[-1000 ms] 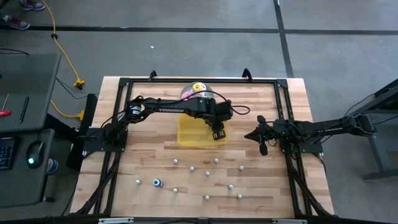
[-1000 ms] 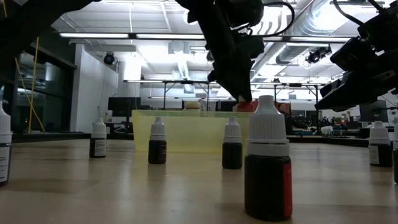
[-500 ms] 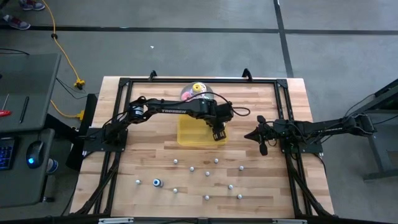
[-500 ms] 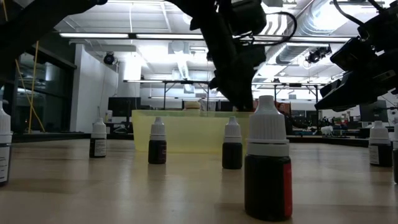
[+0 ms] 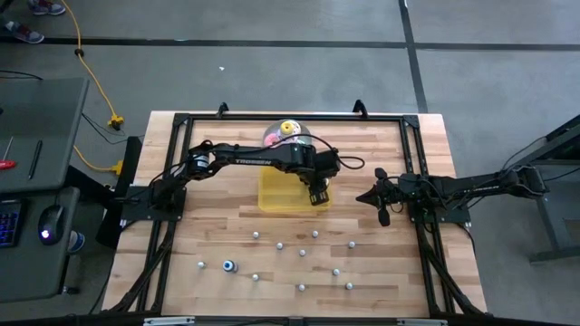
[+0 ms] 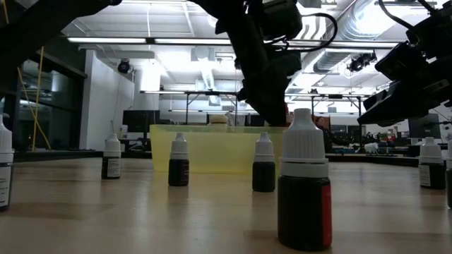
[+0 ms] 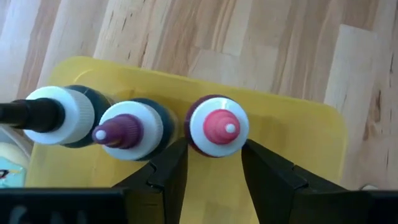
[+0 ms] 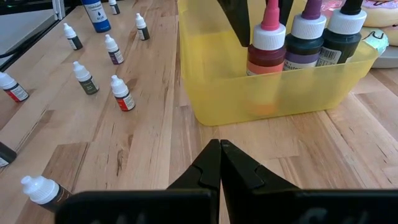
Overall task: Pick & Place food coloring
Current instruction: Put the large pink food coloring bottle into the yellow container, then put the large blue food coloring bottle into the yellow container
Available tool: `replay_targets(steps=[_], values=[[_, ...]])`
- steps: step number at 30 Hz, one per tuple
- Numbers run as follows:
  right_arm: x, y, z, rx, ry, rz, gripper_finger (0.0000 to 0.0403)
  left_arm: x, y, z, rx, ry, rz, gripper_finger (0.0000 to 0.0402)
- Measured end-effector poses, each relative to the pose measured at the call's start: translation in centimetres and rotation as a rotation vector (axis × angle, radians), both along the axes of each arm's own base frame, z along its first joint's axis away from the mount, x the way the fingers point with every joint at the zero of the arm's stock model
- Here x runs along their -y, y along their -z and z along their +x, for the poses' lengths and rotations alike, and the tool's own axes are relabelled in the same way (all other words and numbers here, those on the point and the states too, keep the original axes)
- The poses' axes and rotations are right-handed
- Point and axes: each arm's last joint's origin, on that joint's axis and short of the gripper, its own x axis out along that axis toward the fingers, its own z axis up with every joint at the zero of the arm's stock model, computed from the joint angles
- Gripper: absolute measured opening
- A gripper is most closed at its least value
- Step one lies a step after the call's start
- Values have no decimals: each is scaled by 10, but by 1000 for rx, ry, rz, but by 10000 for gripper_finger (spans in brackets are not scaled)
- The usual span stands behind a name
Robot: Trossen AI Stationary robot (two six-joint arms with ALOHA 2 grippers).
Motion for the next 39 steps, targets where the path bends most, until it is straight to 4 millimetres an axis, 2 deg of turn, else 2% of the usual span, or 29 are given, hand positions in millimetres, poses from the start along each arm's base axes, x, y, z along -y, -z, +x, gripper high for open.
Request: replay_targets(steps=[9,17,21,24,33,39], values=[[0,0,0,0,0,0,0,1,-33,-13,42,30,43,148],[0,0,0,0,0,0,0,7,-93,-46,118,72,88,148],[0,0,0,-2,0,0,0,15,-119,-67,125,165,126,151],[0,0,0,-1,0,0,0,22,-131,-82,99,229,112,170],[0,0,0,-2,0,0,0,50,-154,-121,31,365,-22,277],[0,0,0,-3,0,0,0,70,-169,-152,-38,390,-74,287]])
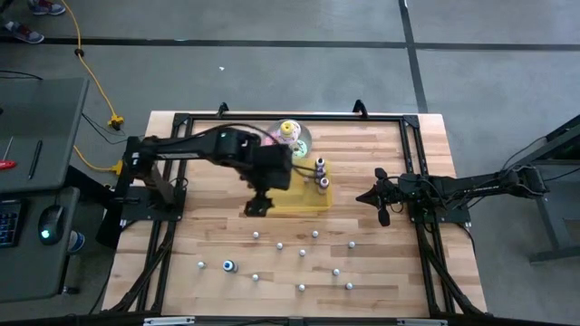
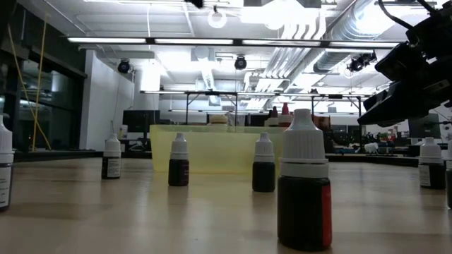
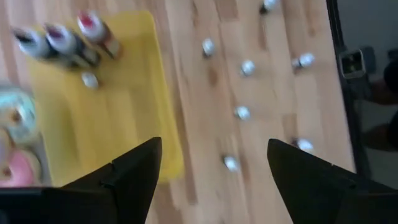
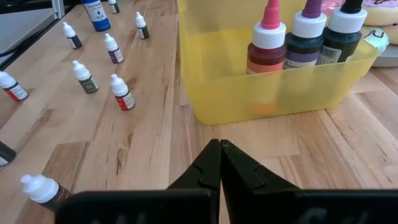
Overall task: Pick & Place food coloring
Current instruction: Put the large blue food coloring bottle into the yellow container
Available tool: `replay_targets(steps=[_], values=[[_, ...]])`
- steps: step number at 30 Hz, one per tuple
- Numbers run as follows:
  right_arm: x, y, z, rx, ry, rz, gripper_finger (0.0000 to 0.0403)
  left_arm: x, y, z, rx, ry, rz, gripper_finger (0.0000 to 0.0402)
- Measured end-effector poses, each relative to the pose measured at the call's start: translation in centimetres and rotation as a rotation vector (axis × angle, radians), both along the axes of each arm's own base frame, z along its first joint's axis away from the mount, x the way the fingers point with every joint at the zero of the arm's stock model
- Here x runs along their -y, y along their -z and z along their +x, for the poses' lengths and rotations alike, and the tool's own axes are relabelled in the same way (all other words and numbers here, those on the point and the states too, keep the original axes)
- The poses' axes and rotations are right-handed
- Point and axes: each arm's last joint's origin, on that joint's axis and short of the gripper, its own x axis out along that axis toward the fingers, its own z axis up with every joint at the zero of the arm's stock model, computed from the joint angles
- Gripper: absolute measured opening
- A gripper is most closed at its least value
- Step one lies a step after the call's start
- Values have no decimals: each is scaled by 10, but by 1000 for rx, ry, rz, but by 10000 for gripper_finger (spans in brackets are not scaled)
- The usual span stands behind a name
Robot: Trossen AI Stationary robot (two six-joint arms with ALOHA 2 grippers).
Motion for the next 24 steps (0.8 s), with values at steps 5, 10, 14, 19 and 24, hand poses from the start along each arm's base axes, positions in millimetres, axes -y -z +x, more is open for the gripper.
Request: replay_targets(steps=[5,10,14,19,24], values=[[0,0,0,2,0,0,0,14,-1,-15,-107,-95,-47,281],[0,0,0,3,0,0,0,32,6,-24,-173,-180,-90,279],[0,0,0,0,1,0,0,49,15,-38,-199,-193,-111,279],[0,0,0,-1,0,0,0,64,31,-61,-216,-244,-153,279],[0,0,0,3,0,0,0,74,54,-81,-218,-293,-230,279]])
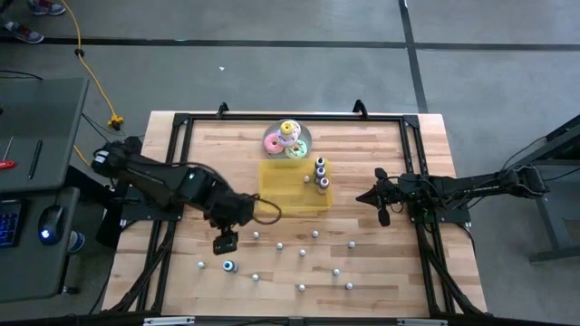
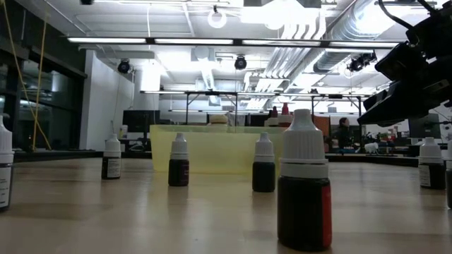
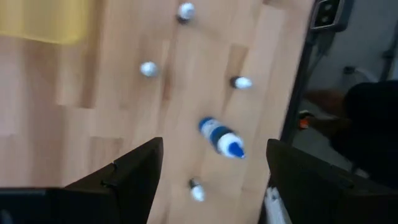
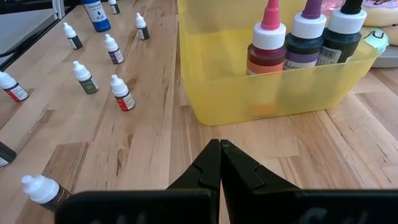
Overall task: Pick & Place food coloring
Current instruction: Put the large blue food coloring bottle into the yellow container
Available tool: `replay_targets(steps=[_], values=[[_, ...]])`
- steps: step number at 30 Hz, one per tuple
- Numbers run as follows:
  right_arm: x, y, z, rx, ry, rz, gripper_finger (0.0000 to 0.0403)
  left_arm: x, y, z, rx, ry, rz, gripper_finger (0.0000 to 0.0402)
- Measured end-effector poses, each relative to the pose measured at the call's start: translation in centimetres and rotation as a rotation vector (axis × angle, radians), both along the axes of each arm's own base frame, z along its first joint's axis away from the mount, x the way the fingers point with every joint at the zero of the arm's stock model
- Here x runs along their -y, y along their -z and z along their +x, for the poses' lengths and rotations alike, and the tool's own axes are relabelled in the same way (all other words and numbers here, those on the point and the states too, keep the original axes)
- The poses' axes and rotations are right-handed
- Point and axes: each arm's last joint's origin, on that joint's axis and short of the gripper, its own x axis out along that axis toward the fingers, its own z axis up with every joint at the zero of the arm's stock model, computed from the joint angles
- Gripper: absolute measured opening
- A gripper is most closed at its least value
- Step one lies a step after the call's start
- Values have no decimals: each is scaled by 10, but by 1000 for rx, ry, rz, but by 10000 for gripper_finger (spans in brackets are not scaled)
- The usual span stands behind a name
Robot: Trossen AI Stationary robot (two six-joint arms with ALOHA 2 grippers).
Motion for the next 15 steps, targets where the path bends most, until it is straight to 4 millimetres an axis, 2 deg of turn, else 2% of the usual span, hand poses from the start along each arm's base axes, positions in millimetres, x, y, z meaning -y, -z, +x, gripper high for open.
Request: replay_targets(steps=[5,15], values=[[0,0,0,-5,1,0,0,8,30,-17,-9,2,-41,279],[0,0,0,-3,1,0,0,31,82,-57,119,346,27,279]])
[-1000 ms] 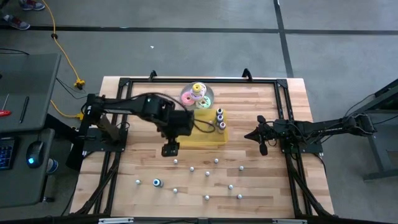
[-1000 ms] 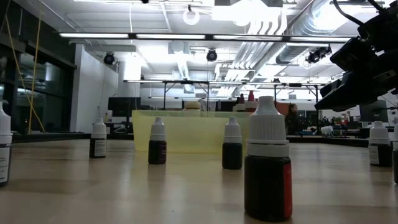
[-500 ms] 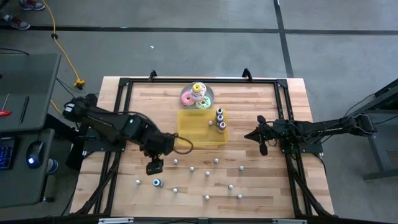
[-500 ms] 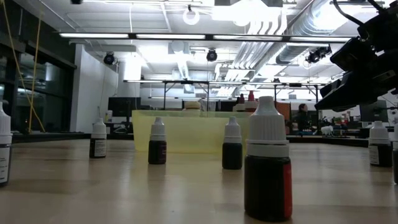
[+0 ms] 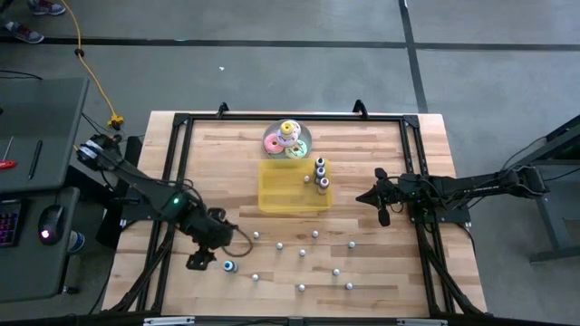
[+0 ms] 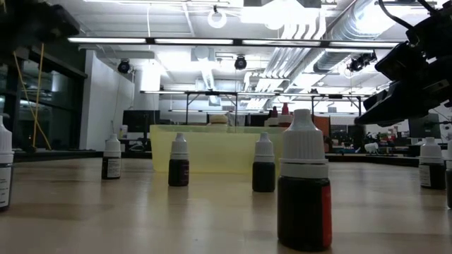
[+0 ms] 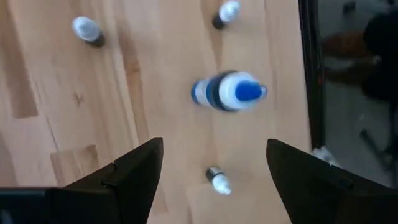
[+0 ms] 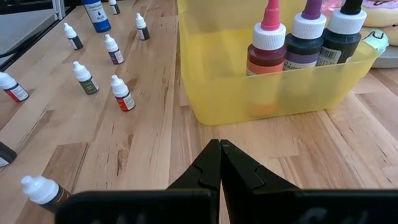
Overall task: Pick & Place food coloring
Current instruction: Put the large blue food coloring bottle into the yellow container
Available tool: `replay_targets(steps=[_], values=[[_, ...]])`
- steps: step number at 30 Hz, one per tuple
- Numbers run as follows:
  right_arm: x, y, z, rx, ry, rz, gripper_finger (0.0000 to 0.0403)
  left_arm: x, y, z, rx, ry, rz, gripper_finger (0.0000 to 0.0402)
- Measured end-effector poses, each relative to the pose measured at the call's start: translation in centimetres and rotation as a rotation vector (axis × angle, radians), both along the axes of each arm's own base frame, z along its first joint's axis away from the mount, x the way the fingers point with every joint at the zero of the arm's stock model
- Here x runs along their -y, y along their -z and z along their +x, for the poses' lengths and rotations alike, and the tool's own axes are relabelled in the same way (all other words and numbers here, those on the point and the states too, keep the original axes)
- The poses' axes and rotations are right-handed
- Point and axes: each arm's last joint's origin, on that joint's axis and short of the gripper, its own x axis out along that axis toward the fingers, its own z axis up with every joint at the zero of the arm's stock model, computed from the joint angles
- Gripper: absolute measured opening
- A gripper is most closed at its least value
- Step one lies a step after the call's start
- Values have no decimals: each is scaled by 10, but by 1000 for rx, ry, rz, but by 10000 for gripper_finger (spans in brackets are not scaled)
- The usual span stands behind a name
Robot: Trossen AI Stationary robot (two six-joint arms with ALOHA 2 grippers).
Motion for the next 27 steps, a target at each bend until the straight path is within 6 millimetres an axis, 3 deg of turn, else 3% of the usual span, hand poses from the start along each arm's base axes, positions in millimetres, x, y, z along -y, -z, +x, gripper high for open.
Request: replay_targets(steps=[4,13,27], values=[[0,0,0,0,0,0,0,7,10,-9,71,127,38,279],[0,0,0,2,0,0,0,19,10,-13,266,366,219,279],[0,0,0,2,0,0,0,31,26,-3,326,387,192,279]])
